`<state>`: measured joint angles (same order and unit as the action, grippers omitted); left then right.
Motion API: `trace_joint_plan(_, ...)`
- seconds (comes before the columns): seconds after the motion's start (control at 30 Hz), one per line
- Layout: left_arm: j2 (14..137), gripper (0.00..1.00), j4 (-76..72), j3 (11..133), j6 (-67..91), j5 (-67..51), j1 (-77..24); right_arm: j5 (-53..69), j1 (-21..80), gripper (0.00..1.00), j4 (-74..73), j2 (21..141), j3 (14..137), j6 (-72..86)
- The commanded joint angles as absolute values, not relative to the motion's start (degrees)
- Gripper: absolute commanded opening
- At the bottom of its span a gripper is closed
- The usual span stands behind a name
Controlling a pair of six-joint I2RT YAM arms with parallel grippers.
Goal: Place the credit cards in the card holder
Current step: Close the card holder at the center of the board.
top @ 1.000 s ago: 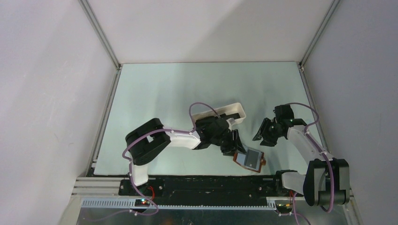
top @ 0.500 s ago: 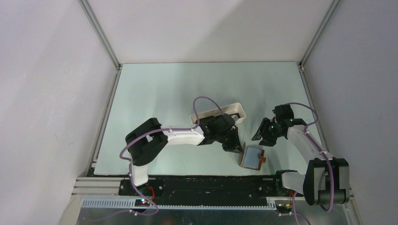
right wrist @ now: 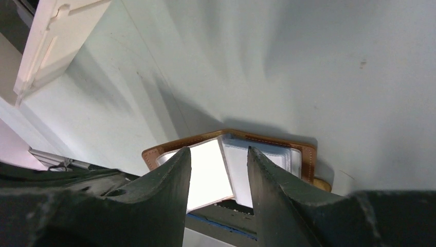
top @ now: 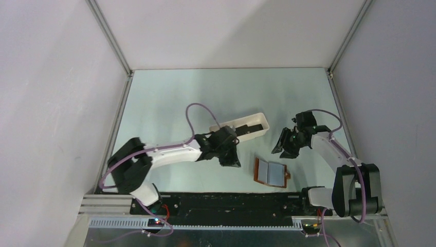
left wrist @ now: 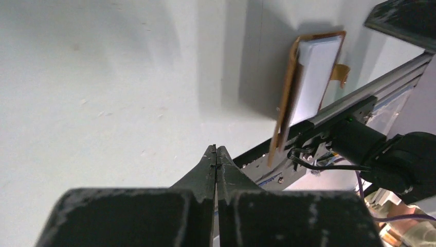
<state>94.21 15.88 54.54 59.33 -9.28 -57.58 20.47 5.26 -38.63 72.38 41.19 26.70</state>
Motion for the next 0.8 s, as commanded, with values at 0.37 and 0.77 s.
trace_joint_plan(0.37, 89.51, 0.17, 22.5, 55.24, 56.19, -7.29, -54.26, 16.26, 8.38, 0.49, -40.19, 71.42, 44.75, 27.28)
trace_joint_plan(0.77, 105.75, 0.11, 15.23, 67.06, 55.82, -19.7, -56.06, 15.59, -1.2, 0.46, -39.66, 60.45, 34.91, 36.09)
